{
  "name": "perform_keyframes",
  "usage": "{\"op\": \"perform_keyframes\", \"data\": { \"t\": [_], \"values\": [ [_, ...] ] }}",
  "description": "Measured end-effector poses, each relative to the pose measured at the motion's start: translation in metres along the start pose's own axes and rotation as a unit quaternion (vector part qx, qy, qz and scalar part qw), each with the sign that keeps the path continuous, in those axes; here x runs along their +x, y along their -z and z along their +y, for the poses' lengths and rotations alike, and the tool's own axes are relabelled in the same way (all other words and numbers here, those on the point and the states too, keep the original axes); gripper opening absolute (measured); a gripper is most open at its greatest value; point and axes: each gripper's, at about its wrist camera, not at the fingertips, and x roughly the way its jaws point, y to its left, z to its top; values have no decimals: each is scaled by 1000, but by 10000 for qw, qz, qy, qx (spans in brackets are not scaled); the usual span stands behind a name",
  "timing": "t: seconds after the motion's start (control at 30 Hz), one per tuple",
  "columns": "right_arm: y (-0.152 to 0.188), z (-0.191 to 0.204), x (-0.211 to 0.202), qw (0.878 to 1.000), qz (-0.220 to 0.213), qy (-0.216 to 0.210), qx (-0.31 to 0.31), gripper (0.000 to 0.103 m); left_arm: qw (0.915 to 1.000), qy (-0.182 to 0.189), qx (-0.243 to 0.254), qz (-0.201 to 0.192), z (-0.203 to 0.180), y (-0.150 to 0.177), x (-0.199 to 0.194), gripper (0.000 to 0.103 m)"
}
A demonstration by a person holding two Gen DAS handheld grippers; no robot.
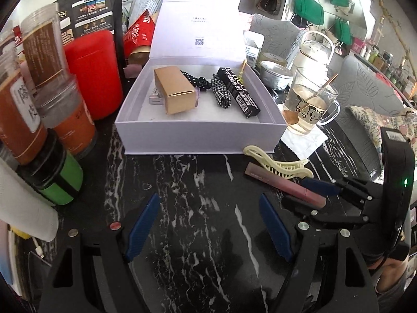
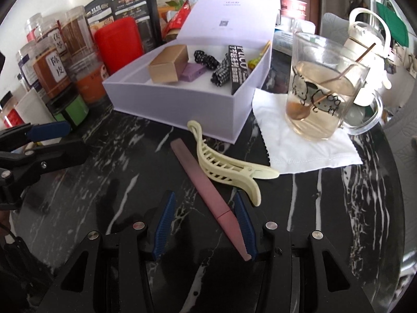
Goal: Organize rigid objects
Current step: 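Grasp the pink lip gloss tube with the right gripper while the left approaches the cream claw clip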
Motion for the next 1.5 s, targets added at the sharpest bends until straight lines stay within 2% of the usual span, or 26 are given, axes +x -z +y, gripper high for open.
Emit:
{"op": "perform_keyframes", "data": {
  "t": [0.17, 0.23, 0.27, 0.33, 0.37, 0.5, 0.63, 0.77, 1.0, 1.1, 1.2, 1.27, 1.33, 1.5],
  "values": [
    [3, -1, 1, 10000, 5, 1, -99, 46, 9998, 137, -67, 139, -4, -5, 11, 79],
    [7, -3, -1, 9999, -9, 48, -122, 34, 9992, 304, -161, 196, -5, -8, 15, 79],
    [10, -4, -3, 9999, -18, 78, -136, 32, 9988, 383, -233, 193, -6, -10, 16, 79],
    [16, -6, -8, 9998, -19, 44, -198, 22, 9984, 464, -289, 170, -8, -12, 18, 79],
    [20, -7, -11, 9998, -8, -7, -221, 21, 9983, 476, -287, 168, -10, -14, 19, 79],
    [33, -12, -25, 9999, 43, 132, -102, 18, 9994, 274, -209, -11, -23, -20, 21, 79],
    [48, -21, -40, 9999, 85, 47, 53, 17, 9999, 165, 33, -12, -42, -26, 29, 79],
    [67, -36, -58, 9996, 143, 108, 220, 17, 9995, 299, 59, 73, -57, -28, 38, 79],
    [88, -82, -85, 9939, 80, 580, 931, 17, 9987, 387, 161, 304, -87, -28, 55, 79],
    [90, -98, -90, 9898, -129, 759, 1198, 18, 9981, 538, 44, 281, -92, -31, 62, 79],
    [85, -106, -84, 9887, -141, 746, 1293, 18, 9983, 324, -289, 382, -89, -40, 73, 79],
    [82, -106, -82, 9887, -160, 801, 1260, 21, 9975, 100, -567, 419, -84, -42, 75, 79],
    [80, -104, -78, 9885, -144, 886, 1216, 30, 9967, 36, -674, 445, -83, -43, 78, 79],
    [77, -99, -73, 9892, -182, 871, 1161, 37, 9936, 302, -834, 694, -85, -42, 93, 79]
  ]
}}
